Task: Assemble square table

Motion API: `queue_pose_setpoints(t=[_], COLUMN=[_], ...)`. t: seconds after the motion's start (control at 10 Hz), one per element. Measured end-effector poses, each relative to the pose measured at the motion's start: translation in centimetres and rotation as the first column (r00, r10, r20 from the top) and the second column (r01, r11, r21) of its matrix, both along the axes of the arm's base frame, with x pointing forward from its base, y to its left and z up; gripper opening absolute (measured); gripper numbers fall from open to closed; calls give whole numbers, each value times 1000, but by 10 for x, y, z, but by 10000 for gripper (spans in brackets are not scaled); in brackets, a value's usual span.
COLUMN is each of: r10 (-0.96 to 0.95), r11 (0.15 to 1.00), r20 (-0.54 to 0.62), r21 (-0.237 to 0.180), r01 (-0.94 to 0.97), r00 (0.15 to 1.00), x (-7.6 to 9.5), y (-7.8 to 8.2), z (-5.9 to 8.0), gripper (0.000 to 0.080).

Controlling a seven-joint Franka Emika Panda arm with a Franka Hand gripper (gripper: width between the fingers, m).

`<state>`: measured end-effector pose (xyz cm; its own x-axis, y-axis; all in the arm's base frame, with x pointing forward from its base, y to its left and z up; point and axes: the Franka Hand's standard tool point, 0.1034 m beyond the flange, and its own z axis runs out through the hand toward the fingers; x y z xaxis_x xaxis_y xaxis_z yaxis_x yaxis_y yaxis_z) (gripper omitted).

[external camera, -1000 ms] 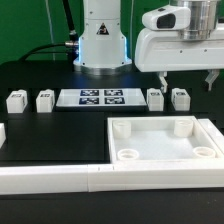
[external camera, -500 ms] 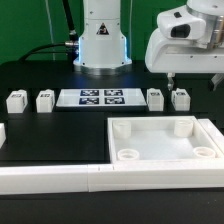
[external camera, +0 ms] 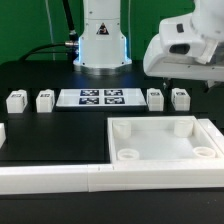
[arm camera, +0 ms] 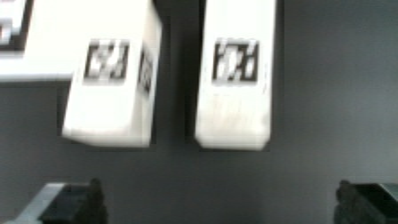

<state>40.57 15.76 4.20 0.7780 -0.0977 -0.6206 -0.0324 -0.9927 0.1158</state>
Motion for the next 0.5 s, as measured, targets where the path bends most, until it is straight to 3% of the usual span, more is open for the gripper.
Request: queue_pose_setpoints(t=[0.2,0.5], r10=[-12,-33], r11=[1000,999], r20=[-137,-143], r21=[-29,-35], r01=[8,29], r00=[990,989], x=[-7,-5], y=[-1,0], z=[-4,-8], gripper=[649,649])
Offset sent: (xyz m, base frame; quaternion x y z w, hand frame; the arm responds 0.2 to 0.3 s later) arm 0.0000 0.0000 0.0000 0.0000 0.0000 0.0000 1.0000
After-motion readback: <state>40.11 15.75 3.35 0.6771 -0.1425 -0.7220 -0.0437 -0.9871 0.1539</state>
